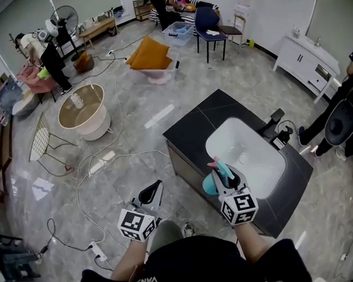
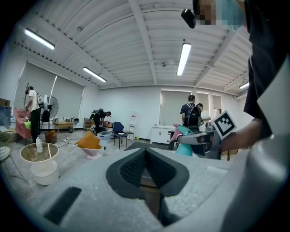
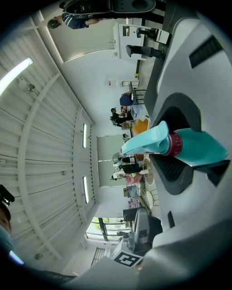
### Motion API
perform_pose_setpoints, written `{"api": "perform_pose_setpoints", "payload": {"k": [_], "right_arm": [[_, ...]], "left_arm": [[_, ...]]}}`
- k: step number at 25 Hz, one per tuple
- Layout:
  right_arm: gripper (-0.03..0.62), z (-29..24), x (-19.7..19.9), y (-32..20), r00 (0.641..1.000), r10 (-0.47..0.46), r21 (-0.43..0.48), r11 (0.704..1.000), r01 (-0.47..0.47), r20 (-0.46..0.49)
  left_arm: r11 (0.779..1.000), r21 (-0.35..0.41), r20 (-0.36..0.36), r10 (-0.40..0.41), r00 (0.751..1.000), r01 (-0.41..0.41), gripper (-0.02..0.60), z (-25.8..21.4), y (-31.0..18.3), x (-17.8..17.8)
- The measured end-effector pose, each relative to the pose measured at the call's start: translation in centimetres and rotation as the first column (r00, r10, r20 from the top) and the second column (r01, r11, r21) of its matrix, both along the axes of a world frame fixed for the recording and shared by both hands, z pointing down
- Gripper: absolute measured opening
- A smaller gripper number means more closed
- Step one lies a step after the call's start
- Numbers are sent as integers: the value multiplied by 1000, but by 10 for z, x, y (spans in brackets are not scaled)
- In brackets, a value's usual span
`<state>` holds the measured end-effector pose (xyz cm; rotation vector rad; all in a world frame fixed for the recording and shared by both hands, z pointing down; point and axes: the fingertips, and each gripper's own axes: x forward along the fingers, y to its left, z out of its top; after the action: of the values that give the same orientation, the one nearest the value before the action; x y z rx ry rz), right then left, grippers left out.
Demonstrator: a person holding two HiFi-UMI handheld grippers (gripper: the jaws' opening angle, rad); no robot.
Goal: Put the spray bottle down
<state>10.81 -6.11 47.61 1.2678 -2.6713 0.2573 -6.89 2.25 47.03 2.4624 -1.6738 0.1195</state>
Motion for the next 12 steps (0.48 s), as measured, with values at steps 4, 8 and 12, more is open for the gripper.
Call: {"api": "perform_pose_setpoints", "payload": {"k": [4, 8, 12], "right_arm": [[146, 5, -6, -16, 1000, 19, -12, 1000, -19, -8], [146, 3, -14, -36, 998, 62, -13, 998, -62, -9], [146, 1, -25, -56, 993, 122, -13, 992, -122, -6]], "left_arm": [[1000, -11, -11, 19, 1000, -19, 11, 5, -20, -6], [998, -18, -13, 64, 998, -64, 11, 4, -47, -16], [993, -14, -5, 118, 993, -118, 11, -2, -78, -33]]}}
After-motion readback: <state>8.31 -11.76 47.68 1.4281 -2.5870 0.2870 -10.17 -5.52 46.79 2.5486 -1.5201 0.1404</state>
